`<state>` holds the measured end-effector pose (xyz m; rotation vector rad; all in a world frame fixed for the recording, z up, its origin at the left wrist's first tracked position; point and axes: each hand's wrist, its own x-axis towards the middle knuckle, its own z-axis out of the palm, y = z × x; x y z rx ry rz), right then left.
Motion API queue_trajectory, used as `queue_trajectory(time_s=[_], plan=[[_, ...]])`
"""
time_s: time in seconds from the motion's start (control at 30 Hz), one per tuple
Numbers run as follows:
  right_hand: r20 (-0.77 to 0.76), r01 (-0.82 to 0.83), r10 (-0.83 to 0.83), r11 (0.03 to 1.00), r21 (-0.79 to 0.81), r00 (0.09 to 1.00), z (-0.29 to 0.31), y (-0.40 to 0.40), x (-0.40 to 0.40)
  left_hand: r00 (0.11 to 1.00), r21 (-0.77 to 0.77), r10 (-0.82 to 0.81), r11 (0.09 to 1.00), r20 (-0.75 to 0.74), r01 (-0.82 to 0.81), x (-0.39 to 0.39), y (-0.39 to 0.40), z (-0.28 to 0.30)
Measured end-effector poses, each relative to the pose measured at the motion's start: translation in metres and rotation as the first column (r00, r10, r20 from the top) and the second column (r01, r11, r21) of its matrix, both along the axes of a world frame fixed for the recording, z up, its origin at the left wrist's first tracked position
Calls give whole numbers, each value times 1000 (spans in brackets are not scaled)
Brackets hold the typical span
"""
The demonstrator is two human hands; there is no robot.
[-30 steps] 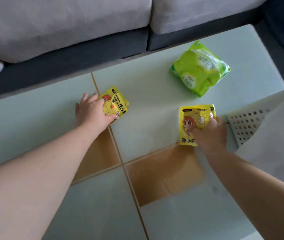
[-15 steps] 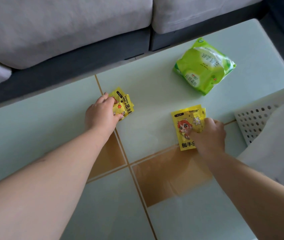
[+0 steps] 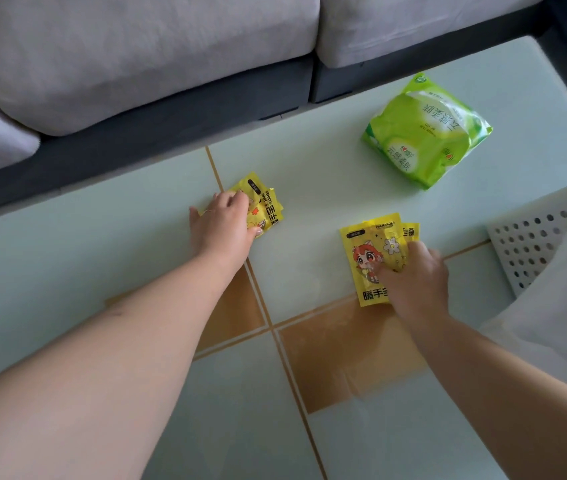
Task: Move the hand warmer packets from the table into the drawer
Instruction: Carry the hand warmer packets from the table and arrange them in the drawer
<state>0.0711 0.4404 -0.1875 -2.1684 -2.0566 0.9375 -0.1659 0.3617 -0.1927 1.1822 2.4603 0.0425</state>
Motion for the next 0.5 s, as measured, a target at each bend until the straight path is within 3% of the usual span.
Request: queue_trajectory(time_s=[0.3, 0.4, 0.5], plan=[[-136, -25, 18, 998, -51, 991, 2, -5, -13, 999, 35, 7, 999, -31, -6, -7, -3, 0], [-262, -20, -7, 995, -101, 965, 7, -9, -19, 998, 71, 67, 995, 21, -68, -9, -3, 2], [-442, 41, -165, 960, -276, 882, 17, -20, -23, 985, 98, 135, 984, 108, -146, -4, -8, 6]])
